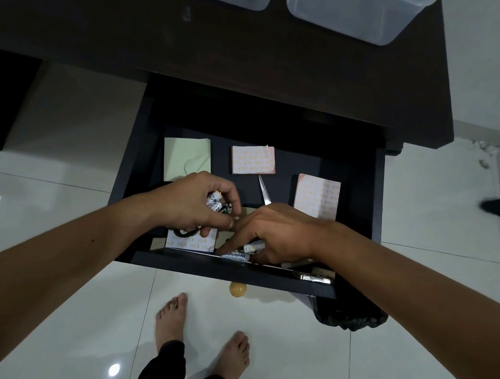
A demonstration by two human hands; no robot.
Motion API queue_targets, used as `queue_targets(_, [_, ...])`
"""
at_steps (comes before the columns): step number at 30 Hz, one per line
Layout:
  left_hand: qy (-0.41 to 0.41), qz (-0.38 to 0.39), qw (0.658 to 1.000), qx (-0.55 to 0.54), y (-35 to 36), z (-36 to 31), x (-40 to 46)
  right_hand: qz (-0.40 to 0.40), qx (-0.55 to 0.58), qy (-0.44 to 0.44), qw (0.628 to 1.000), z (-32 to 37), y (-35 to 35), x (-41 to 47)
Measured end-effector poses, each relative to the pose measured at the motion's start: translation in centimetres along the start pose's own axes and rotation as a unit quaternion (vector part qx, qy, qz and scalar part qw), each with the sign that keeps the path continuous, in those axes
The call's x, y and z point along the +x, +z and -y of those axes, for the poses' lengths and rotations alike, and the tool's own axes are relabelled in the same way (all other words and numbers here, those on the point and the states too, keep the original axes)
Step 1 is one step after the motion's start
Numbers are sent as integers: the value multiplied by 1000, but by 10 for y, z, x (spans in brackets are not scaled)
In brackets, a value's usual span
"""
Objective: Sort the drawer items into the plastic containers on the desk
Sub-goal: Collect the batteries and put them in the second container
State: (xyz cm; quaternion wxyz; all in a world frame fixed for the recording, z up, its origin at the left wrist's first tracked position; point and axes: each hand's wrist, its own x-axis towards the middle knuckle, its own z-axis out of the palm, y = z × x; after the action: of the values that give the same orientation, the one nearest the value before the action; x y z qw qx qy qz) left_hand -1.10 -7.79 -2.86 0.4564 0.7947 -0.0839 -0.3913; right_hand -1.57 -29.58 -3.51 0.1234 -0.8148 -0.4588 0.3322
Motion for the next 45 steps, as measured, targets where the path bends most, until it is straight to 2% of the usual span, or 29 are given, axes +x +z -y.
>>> queue_targets(9, [6,-22,1000,-8,1,1,1,-23,50,-11,998,-3,-4,-8])
queue_targets(16, [5,-63,994,-89,-1,-3,0,-82,208,67,972,-4,-1,-23])
queue_targets(22, [-2,-60,985,-163,-3,-10,-6,-190,362,140,902,2,-5,-41])
queue_targets(25, [0,-49,978,-201,-4,-14,-10,-259,432,138,853,5,-14,-44])
queue_targets(28, [-5,-26,978,-209,-2,-18,-13,-299,456,125,829,6,-20,-40])
queue_targets(34, [-12,-27,973,-230,-6,-19,-18,-316,459,116,822,12,-25,-23])
queue_targets(37, [-23,-54,971,-231,-15,-13,-25,-313,513,100,793,15,-27,-20])
queue_targets(42, [-4,-66,965,-253,-25,-11,-39,-288,608,140,726,15,-23,-11])
queue_targets(45, [16,-60,962,-266,-30,-13,-48,-280,625,152,713,13,-21,-3])
